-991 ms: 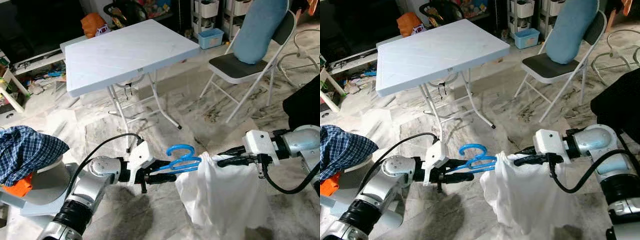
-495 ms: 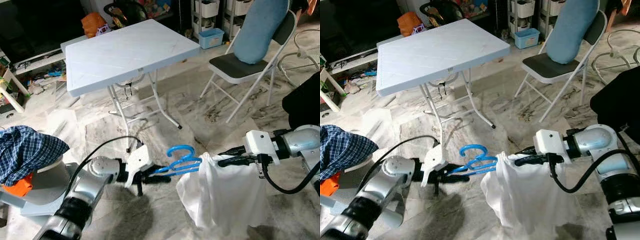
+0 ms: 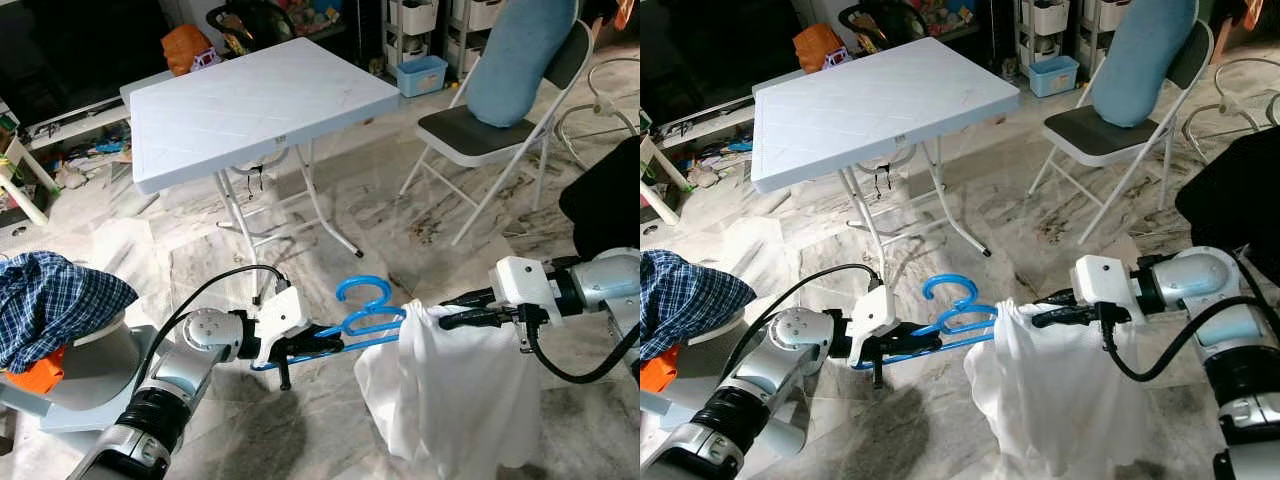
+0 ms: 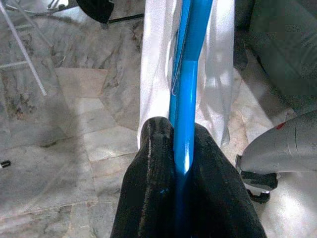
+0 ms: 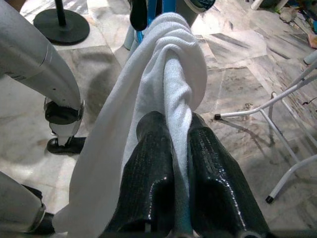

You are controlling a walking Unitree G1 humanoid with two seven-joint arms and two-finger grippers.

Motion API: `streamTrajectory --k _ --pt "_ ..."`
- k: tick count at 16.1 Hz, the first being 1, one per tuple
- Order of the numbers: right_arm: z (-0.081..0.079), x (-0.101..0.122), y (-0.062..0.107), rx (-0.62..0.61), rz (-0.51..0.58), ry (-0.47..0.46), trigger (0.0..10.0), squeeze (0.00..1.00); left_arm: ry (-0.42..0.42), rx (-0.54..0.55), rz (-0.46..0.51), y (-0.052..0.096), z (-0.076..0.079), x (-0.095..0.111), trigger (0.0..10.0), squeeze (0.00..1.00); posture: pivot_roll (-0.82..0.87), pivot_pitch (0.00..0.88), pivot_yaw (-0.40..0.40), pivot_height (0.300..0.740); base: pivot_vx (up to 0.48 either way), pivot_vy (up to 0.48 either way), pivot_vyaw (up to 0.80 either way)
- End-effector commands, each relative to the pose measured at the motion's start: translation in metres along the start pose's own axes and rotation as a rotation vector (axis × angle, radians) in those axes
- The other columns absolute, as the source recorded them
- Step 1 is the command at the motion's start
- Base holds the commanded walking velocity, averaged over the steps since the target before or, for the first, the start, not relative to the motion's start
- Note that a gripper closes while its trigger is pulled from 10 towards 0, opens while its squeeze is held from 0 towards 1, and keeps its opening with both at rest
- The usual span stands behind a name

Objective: Hang hanger

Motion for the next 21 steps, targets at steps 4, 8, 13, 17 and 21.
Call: streamTrajectory --k 4,8,13,17,21 --pt "0.018 0.008 -0.003 -0.078 0.023 0.012 10.0 0.0 0.02 0.041 0.015 0.003 -0.004 -0.003 0.0 0.0 -0.16 0.0 0.168 0.74 0.0 0.0 0.0" --pt "0.022 0.005 -0.008 -0.075 0.025 -0.081 10.0 1.0 0.021 0.054 0.025 0.002 -0.004 -0.006 0.0 0.0 -0.16 0.0 0.159 0.74 0.0 0.0 0.0" --pt "0.048 0.006 -0.01 -0.275 -0.022 0.009 10.0 1.0 0.013 0.145 0.093 0.003 -0.011 -0.001 0.0 0.0 -0.16 0.0 0.156 0.74 0.0 0.0 0.0" --pt "0.069 0.008 -0.01 -0.462 -0.039 0.041 10.0 1.0 0.025 0.161 0.109 -0.003 -0.004 -0.008 0.0 0.0 -0.16 0.0 0.154 0.74 0.0 0.0 0.0" --pt "0.08 0.006 -0.012 -0.591 -0.051 0.034 10.0 1.0 0.047 0.262 0.149 -0.004 -0.008 -0.01 0.0 0.0 -0.16 0.0 0.153 0.74 0.0 0.0 0.0"
Point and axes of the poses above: a point about 5 cm out from each wrist's last joint towards the gripper, its own y axis pointing back from the gripper into the wrist, its own x axis along the axis of the wrist's last joint, z = x × y, the point moved 3 cm from there along -y, pointing out of the wrist towards the gripper, and after that the axes turned 10 degrees about y, right-handed, at the moved point
